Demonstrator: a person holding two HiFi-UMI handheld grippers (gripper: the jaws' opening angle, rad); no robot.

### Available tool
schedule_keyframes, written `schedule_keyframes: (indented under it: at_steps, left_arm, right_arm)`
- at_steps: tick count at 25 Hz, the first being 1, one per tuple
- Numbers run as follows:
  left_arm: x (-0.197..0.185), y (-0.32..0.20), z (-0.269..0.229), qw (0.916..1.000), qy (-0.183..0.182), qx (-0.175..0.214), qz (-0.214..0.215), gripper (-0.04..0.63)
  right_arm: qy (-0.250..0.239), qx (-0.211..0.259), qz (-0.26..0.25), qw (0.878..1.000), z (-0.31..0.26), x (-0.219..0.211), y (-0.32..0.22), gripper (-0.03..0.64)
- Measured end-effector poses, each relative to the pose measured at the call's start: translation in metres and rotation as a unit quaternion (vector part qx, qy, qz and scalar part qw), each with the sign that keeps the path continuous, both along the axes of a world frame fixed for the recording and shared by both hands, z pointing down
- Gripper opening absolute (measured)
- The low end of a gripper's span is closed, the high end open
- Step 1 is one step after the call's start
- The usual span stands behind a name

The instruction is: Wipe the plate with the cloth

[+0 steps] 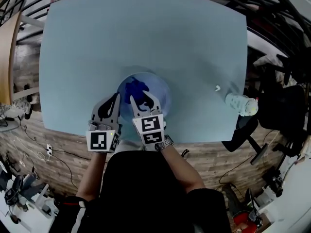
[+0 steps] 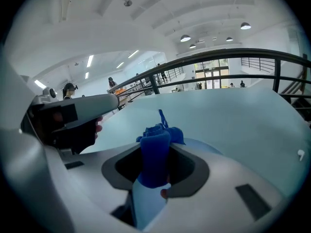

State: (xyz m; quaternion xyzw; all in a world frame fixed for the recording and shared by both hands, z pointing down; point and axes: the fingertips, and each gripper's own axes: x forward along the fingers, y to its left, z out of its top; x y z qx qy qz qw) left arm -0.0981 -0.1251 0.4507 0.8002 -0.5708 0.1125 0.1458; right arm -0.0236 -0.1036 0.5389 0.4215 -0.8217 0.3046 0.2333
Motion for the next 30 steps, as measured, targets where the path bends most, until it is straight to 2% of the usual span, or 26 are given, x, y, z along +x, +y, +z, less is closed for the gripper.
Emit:
schedule_keyframes:
  at_steps: [5, 17, 22, 30]
  left_arm:
    - [-0.003, -0.006, 0.002, 1.0, 0.002, 0.005, -0.006, 0.0]
    - [-0.01, -0.013, 0.014, 0.9998, 0.002, -0.015, -0.017, 0.0]
    - [-0.011, -0.011, 0.022, 0.9998, -0.007, -0.015, -0.007, 0.0]
    - [-0.01, -0.01, 0.025, 0.9998, -0.001, -0.019, -0.01, 0.0]
  right_arm:
    - [0.01, -0.025, -0.018, 0.999, 0.019, -0.011, -0.002, 0.12]
    - [0.026, -0.075, -0.037, 0.996, 0.051, -0.029, -0.008, 0.12]
    - [0.029, -0.082, -0.027, 0.996, 0.058, -0.026, -0.014, 0.12]
    - [0.034, -0.088, -0.006, 0.996, 0.064, -0.016, -0.019, 0.12]
